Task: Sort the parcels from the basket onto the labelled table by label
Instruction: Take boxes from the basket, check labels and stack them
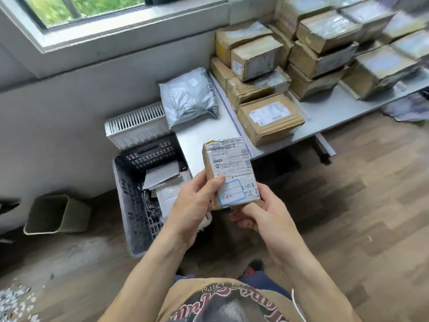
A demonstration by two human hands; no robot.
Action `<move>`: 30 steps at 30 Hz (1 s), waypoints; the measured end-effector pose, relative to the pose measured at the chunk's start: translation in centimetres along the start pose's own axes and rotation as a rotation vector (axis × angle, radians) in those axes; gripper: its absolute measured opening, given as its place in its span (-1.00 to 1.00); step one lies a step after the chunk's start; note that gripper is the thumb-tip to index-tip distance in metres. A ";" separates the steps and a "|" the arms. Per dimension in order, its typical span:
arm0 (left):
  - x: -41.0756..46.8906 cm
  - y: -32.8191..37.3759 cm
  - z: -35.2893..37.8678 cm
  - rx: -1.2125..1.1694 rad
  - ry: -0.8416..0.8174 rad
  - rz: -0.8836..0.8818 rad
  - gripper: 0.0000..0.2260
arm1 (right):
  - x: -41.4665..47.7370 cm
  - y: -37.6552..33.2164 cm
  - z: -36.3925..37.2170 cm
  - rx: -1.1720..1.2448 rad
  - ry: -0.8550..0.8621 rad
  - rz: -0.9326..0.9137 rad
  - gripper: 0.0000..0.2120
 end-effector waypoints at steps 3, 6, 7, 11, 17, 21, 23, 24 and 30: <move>1.5 0.5 6.2 -0.024 -0.036 0.009 -0.76 | 0.7 -2.0 -5.9 0.013 -0.003 -0.042 -0.62; 2.9 0.5 10.4 0.064 -0.081 0.024 -0.69 | 1.3 -2.7 -10.6 -0.004 0.013 -0.053 -0.62; 3.4 0.7 11.5 0.074 -0.098 0.024 -0.64 | 1.5 -2.8 -11.7 -0.004 0.016 -0.055 -0.62; 5.9 1.3 15.2 0.087 -0.132 0.013 -0.62 | 2.8 -2.9 -15.6 -0.015 0.034 -0.037 -0.60; 12.0 2.0 20.3 0.069 -0.124 0.002 -0.71 | 6.9 -4.5 -22.5 -0.030 0.098 -0.024 -0.60; 17.3 3.6 22.9 0.008 -0.119 0.041 -0.70 | 11.0 -6.9 -27.1 -0.045 0.149 -0.042 -0.61; 20.2 4.5 24.0 -0.030 -0.123 0.046 -0.69 | 13.4 -8.6 -28.8 -0.049 0.164 -0.050 -0.62; 21.6 5.0 24.5 -0.050 -0.119 0.038 -0.68 | 14.5 -9.3 -29.6 -0.050 0.173 -0.047 -0.61; 28.9 8.3 26.4 -0.143 -0.066 0.022 -0.64 | 20.8 -14.8 -33.0 -0.047 0.166 -0.061 -0.60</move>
Point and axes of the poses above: each hand's wrist, its own x-axis towards the middle knuckle, its own z-axis out of the palm, y = z × x, the point moved 9 cm from there along x, towards the middle knuckle, and after that the axes turned 2 degrees about -y, right-handed, at the moved point
